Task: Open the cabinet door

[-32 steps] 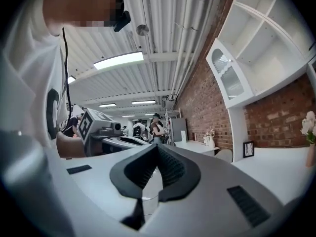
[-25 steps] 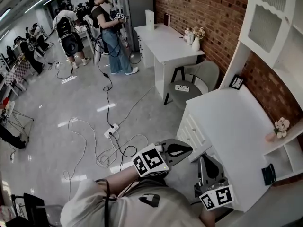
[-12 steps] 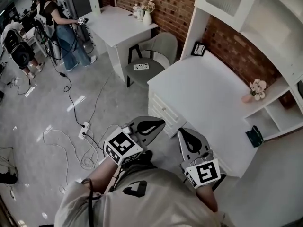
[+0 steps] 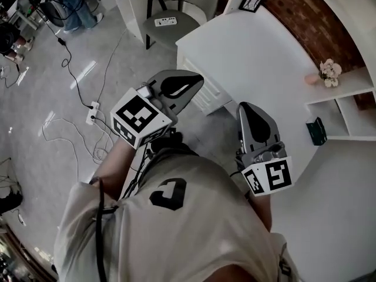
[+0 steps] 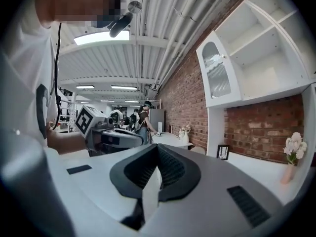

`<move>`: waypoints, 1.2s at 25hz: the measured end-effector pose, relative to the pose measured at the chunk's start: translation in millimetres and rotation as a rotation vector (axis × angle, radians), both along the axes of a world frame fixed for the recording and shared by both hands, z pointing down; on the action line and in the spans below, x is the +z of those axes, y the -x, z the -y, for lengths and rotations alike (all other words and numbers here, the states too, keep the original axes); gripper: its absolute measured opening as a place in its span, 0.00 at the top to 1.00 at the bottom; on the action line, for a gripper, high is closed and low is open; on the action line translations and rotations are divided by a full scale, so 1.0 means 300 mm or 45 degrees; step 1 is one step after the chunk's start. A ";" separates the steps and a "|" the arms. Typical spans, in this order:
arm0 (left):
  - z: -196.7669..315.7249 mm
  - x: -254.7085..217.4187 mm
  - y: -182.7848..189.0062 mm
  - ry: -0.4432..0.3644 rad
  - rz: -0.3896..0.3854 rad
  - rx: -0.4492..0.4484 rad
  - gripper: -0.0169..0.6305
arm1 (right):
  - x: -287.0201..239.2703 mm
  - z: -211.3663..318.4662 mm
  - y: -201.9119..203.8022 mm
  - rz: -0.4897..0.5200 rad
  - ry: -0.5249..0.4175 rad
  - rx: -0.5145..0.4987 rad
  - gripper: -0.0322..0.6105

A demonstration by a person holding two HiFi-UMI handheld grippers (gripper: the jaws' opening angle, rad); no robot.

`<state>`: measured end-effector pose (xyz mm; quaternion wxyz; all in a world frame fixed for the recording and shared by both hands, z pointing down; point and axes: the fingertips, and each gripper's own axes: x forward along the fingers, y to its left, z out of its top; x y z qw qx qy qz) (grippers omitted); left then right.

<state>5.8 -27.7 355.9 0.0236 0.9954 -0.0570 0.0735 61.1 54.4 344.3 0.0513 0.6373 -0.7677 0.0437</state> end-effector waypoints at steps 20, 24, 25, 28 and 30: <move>0.219 0.117 0.043 0.132 -0.015 0.009 0.95 | 0.101 0.262 0.026 0.152 0.134 0.008 0.91; 0.245 0.142 0.035 0.155 -0.010 0.026 0.95 | 0.113 0.297 -0.001 0.162 0.139 0.042 0.91; 0.250 0.144 0.028 0.156 -0.010 0.035 0.95 | 0.114 0.304 -0.011 0.164 0.139 0.053 0.91; 0.264 0.145 0.009 0.153 -0.014 0.056 0.95 | 0.117 0.323 -0.041 0.171 0.138 0.080 0.91; 0.272 0.145 -0.007 0.154 -0.012 0.067 0.95 | 0.116 0.339 -0.066 0.176 0.133 0.097 0.91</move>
